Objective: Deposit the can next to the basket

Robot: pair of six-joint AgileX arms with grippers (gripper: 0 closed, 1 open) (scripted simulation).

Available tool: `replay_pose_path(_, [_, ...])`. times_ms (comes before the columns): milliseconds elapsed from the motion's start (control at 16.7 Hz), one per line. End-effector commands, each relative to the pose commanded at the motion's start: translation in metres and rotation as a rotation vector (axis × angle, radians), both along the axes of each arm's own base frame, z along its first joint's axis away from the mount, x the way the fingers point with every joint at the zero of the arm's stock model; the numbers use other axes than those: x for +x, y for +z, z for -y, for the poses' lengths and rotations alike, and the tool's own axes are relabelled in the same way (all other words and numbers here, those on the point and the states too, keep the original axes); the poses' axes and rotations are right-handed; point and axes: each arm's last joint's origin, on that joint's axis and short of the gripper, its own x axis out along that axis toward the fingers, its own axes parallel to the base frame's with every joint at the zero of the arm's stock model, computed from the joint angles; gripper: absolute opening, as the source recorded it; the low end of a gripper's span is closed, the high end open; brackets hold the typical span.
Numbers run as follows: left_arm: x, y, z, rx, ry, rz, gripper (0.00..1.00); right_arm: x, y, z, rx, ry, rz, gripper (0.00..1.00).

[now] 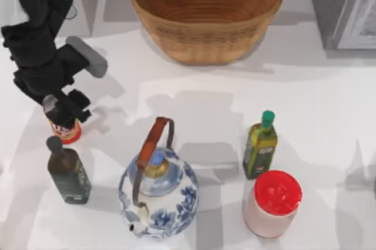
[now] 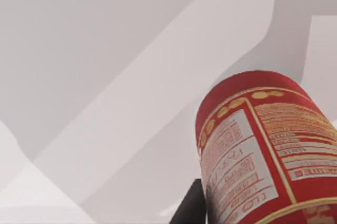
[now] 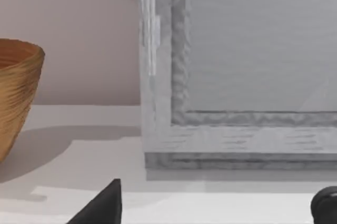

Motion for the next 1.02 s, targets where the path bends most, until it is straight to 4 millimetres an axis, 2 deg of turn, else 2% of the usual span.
replay_pose_path(120, [0.002,0.000,0.007,0.001,0.017,-0.003,0.00,0.000,0.000,0.000,0.000,0.000,0.000,1.00])
replay_pose_path(300, [0.010,0.000,0.031,0.006,0.089,-0.018,0.00,0.000,0.000,0.000,0.000,0.000,0.000,1.00])
replay_pose_path(600, [0.018,0.002,0.092,0.024,0.353,-0.036,0.00,0.000,0.000,0.000,0.000,0.000,0.000,1.00])
replay_pose_path(840, [0.013,0.007,0.145,0.037,0.599,-0.032,0.00,0.000,0.000,0.000,0.000,0.000,0.000,1.00])
replay_pose_path(1020, [0.007,0.013,0.177,0.027,0.721,-0.015,0.00,0.000,0.000,0.000,0.000,0.000,0.000,1.00])
